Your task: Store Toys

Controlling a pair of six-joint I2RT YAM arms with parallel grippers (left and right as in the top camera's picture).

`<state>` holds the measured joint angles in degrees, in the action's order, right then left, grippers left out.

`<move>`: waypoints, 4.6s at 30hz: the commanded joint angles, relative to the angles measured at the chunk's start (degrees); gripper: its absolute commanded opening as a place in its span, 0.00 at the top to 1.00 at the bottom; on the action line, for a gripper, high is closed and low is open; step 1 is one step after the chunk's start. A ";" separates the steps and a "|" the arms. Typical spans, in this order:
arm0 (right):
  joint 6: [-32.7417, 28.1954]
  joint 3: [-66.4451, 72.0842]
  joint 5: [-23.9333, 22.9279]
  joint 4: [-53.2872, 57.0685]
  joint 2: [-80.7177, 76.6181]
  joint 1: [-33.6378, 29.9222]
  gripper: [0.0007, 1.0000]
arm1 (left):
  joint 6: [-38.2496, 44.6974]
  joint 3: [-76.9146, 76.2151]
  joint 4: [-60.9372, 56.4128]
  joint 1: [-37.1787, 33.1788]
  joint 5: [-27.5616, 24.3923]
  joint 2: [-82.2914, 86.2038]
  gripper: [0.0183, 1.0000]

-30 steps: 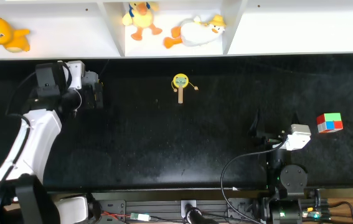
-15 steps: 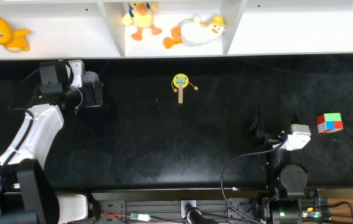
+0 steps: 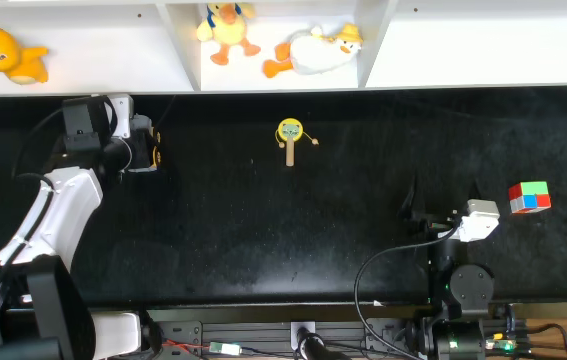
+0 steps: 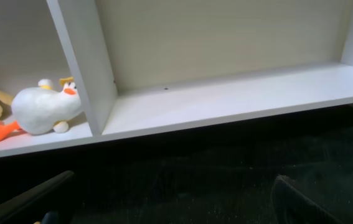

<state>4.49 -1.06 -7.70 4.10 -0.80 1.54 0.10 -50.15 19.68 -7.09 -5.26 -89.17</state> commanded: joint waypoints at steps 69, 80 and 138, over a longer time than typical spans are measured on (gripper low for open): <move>0.24 0.79 0.42 -0.26 0.59 0.02 0.00 | -1.68 -25.38 -9.77 1.53 -2.16 -13.29 0.00; 0.24 0.79 0.42 -0.26 0.59 0.02 0.00 | -1.11 -25.24 -0.39 1.31 2.25 -8.28 0.00; 0.24 0.79 0.42 -0.26 0.59 0.02 0.00 | 10.38 49.18 -13.84 5.14 6.25 89.05 0.00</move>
<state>4.49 -1.06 -7.70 4.08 -0.80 1.54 9.37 -1.37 6.13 -1.96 0.30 -0.75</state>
